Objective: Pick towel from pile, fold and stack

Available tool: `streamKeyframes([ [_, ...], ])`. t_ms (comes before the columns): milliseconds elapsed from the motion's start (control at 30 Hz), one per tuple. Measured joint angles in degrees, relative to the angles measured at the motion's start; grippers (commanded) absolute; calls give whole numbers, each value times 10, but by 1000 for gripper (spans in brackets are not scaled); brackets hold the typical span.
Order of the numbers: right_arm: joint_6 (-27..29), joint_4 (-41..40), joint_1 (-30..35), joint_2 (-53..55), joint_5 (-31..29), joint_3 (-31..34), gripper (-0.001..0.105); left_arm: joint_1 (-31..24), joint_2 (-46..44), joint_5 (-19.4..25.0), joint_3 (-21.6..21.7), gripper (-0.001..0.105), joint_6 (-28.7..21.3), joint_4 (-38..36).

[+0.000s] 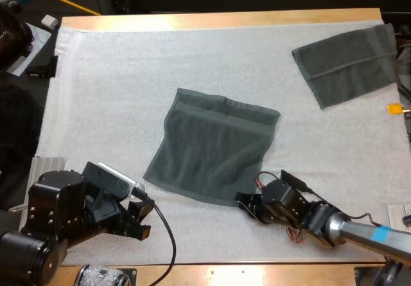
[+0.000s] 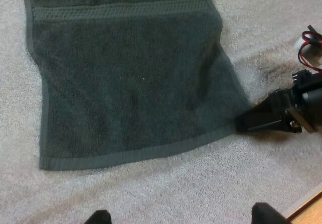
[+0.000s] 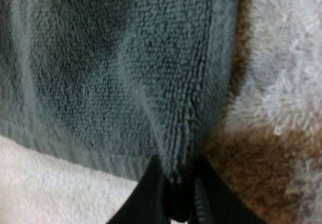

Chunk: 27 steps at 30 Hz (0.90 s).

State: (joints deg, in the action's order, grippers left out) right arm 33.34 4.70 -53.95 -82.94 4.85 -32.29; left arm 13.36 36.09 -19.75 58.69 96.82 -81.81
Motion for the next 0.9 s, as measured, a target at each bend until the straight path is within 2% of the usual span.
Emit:
streamKeyframes([
  [200,69,-54,0,41,-4,0,1,0,0,-1,0,55,-2,5],
  [367,130,-143,-1,90,-19,0,0,0,0,-2,-3,55,-4,25],
  [500,163,-203,-2,117,-30,0,0,0,2,-6,-21,55,-4,48],
  [533,188,-247,-2,132,-43,0,0,0,7,-13,-48,55,-4,63],
  [700,183,-253,-3,129,-45,0,0,0,7,-12,-46,55,-4,77],
  [900,183,-289,-4,140,-60,0,0,0,24,-36,-100,55,-3,133],
])
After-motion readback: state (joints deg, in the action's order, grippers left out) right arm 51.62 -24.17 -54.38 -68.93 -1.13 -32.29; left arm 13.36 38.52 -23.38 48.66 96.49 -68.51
